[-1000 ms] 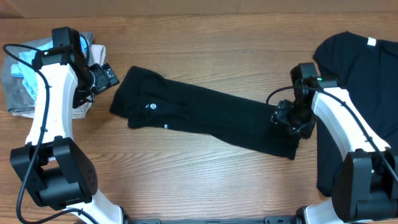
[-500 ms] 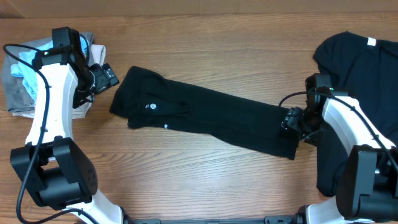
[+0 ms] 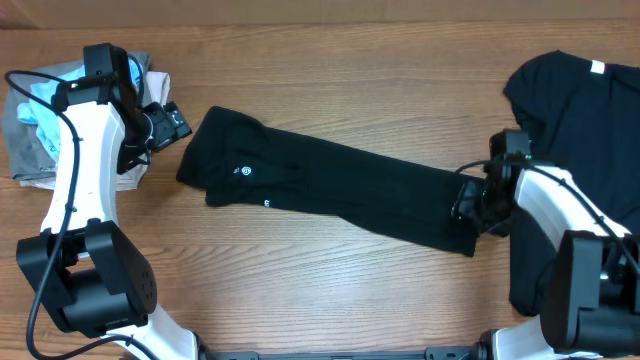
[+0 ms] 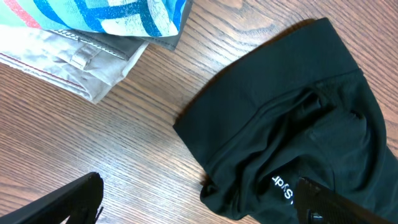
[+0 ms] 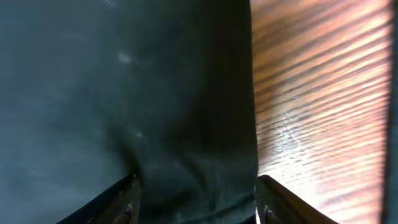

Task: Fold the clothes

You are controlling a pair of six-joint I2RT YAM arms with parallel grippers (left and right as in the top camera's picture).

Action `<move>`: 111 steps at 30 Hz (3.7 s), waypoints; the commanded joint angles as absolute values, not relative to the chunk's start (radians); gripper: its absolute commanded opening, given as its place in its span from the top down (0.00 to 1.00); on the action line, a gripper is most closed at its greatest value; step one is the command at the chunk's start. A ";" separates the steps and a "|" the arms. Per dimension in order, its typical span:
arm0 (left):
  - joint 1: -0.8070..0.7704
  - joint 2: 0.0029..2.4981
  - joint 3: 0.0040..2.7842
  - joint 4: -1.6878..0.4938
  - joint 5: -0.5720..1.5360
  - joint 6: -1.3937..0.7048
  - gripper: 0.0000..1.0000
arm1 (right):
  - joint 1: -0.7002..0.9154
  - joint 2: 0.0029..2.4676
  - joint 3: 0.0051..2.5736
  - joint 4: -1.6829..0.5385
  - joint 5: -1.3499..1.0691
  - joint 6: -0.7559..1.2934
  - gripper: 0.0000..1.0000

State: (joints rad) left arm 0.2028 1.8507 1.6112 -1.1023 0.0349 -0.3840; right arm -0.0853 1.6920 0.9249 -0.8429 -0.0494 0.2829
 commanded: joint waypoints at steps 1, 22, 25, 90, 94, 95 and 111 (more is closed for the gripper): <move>0.197 1.844 1.623 -1.102 0.045 -0.382 0.00 | -0.091 1.697 0.857 -0.783 -0.060 0.268 0.37; 0.196 1.843 1.623 -1.102 0.045 -0.382 0.00 | -0.091 1.697 0.792 -0.685 -0.039 0.281 0.83; 0.196 1.844 1.623 -1.102 0.044 -0.382 0.00 | -0.091 1.697 0.792 -0.675 -0.039 0.300 0.94; 0.194 1.843 1.623 -1.102 0.045 -0.382 0.00 | 0.347 1.750 1.446 -0.950 -0.375 0.401 0.96; 0.194 1.843 1.623 -1.102 0.045 -0.382 0.00 | 0.388 1.808 1.439 -0.900 -0.375 0.397 0.96; 0.194 1.844 1.623 -1.102 0.045 -0.382 0.00 | 0.397 1.825 1.439 -0.887 -0.375 0.398 0.96; 0.194 1.844 1.623 -1.102 0.045 -0.382 0.00 | 0.441 1.945 1.439 -0.784 -0.376 0.423 0.96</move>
State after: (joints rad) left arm 0.2028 1.8507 1.6112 -1.1027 0.0349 -0.3840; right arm 0.4335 1.9408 1.4395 -0.7982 -0.3771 0.3977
